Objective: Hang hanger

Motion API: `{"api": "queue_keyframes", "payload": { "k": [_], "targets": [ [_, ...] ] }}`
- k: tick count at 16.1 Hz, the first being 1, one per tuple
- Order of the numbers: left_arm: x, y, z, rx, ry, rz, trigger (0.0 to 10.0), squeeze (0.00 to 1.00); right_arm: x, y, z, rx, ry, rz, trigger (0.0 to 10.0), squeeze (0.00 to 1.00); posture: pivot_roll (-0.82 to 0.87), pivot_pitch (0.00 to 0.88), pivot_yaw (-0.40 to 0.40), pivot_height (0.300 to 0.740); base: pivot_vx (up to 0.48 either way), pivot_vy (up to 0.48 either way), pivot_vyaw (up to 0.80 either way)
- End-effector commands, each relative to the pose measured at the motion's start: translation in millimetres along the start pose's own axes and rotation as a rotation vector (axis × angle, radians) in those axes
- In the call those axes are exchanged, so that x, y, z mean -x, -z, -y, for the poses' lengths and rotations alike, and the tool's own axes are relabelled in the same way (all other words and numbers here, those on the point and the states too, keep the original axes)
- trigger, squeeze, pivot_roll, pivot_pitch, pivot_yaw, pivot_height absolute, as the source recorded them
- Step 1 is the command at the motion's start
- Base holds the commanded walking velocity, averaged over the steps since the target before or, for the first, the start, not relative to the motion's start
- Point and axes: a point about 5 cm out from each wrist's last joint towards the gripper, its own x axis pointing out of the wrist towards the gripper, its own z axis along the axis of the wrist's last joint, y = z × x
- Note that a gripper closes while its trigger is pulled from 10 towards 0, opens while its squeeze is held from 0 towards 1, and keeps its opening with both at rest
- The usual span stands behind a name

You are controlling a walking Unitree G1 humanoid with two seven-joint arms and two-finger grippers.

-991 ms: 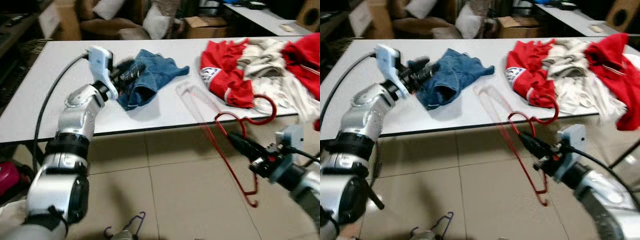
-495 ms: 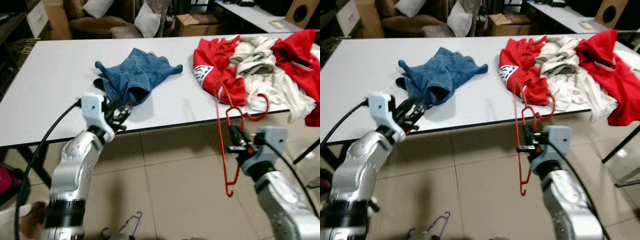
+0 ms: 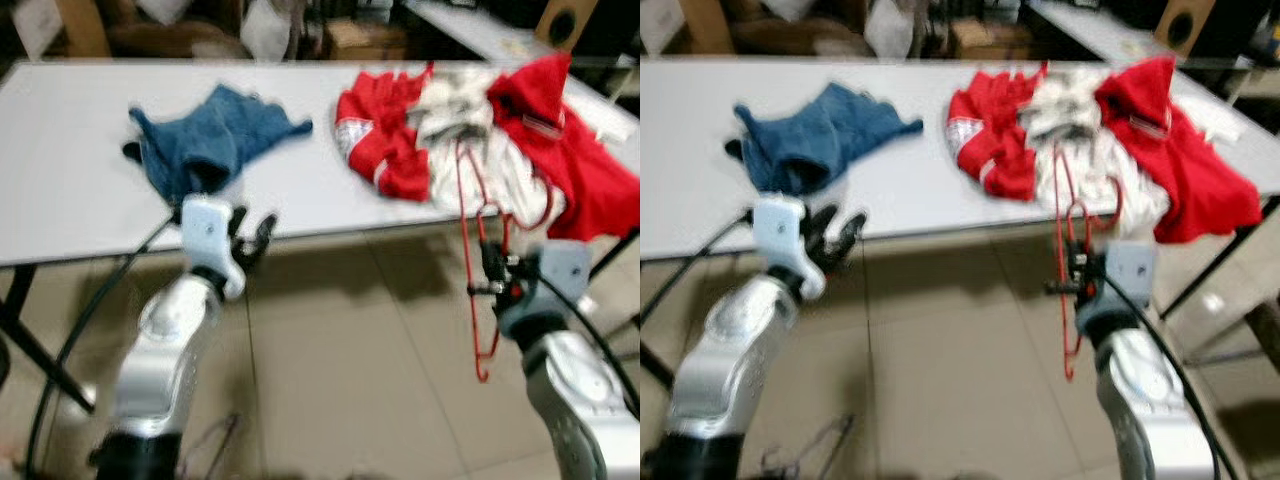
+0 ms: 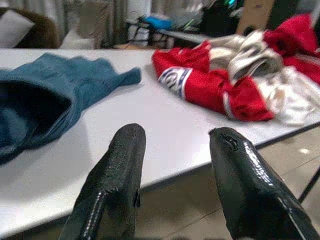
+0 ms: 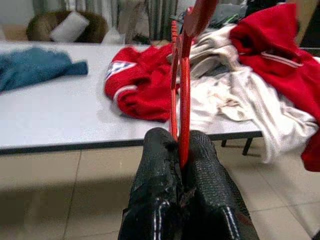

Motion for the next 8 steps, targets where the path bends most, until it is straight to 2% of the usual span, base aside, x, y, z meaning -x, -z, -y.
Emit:
{"api": "queue_keyframes", "payload": {
  "k": [1,4,6,8],
  "targets": [
    [0.1,-3,5.4,-0.006,0.03,0.003,10.0,0.0,7.6,-5,10.4,-0.002,0.056,0.021,10.0,0.0,-0.19,0.016,-0.027,0.74,0.0,-0.48,0.0],
    [-0.1,-1,2.3,-0.01,0.019,-0.007,10.0,0.0,8.8,2,6.3,-0.004,0.051,0.005,10.0,0.0,-0.19,0.008,-0.026,0.74,0.0,-0.48,0.0],
    [-3.8,-5,5.4,-0.01,0.025,0.002,10.0,0.0,1.3,-3,-0.3,0.016,0.018,0.015,10.0,0.0,-0.19,0.018,-0.022,0.74,0.0,-0.48,0.0],
    [-3.9,-5,10.4,-0.025,0.049,-0.008,10.0,0.0,4.2,-4,2.0,0.009,0.028,0.014,10.0,0.0,-0.19,0.033,-0.019,0.74,0.0,-0.444,0.0]
  ]
}}
